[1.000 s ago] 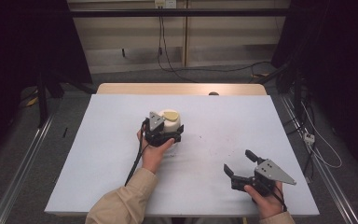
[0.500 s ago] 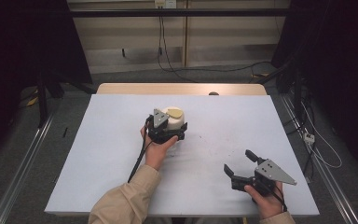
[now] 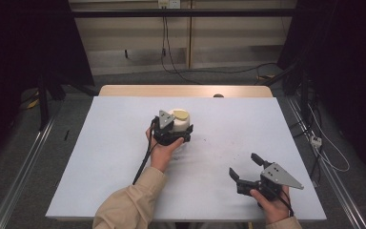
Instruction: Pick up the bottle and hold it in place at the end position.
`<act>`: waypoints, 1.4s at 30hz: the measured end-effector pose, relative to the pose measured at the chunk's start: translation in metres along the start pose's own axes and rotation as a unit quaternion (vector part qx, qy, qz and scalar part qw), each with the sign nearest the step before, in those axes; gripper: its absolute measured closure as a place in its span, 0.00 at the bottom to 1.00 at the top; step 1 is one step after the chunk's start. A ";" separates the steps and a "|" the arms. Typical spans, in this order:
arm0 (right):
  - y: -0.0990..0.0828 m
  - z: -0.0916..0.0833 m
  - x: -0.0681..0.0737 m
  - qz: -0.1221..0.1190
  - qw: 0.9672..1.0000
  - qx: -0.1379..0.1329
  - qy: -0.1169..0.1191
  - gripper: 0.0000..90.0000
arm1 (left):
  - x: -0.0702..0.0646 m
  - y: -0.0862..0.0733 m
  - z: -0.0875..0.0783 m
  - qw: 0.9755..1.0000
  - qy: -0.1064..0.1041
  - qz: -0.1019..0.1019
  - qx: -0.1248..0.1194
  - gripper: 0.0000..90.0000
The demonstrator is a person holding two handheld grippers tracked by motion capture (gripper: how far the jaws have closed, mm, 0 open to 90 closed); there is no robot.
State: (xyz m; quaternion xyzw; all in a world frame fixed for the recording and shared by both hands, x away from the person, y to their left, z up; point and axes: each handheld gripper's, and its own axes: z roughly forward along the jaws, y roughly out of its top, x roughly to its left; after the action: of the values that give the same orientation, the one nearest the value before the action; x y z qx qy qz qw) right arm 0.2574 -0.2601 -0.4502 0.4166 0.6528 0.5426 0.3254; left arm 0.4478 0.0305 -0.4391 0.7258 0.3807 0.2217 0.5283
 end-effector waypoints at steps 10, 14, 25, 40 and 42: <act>0.000 0.000 0.000 0.001 1.000 0.000 0.002 0.06 | -0.004 0.000 0.007 1.000 -0.001 0.005 0.003 0.06; 0.000 0.000 0.000 0.001 1.000 0.000 0.002 0.06 | -0.005 -0.001 0.009 1.000 0.001 0.004 0.006 0.06; 0.000 0.001 0.000 0.001 1.000 0.000 0.004 0.06 | -0.008 -0.003 0.013 1.000 -0.001 0.006 0.006 0.06; 0.000 0.001 0.000 0.001 1.000 0.000 0.004 0.06 | -0.009 -0.007 0.018 1.000 -0.001 0.007 0.006 0.06; 0.000 0.001 0.000 0.001 1.000 0.000 0.004 0.06 | -0.010 -0.007 0.019 1.000 -0.001 0.008 0.005 0.06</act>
State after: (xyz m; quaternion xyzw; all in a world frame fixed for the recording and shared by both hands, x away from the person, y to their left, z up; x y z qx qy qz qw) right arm 0.2581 -0.2595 -0.4504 0.4146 0.6536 0.5449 0.3225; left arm 0.4532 0.0127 -0.4511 0.7315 0.3756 0.2232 0.5235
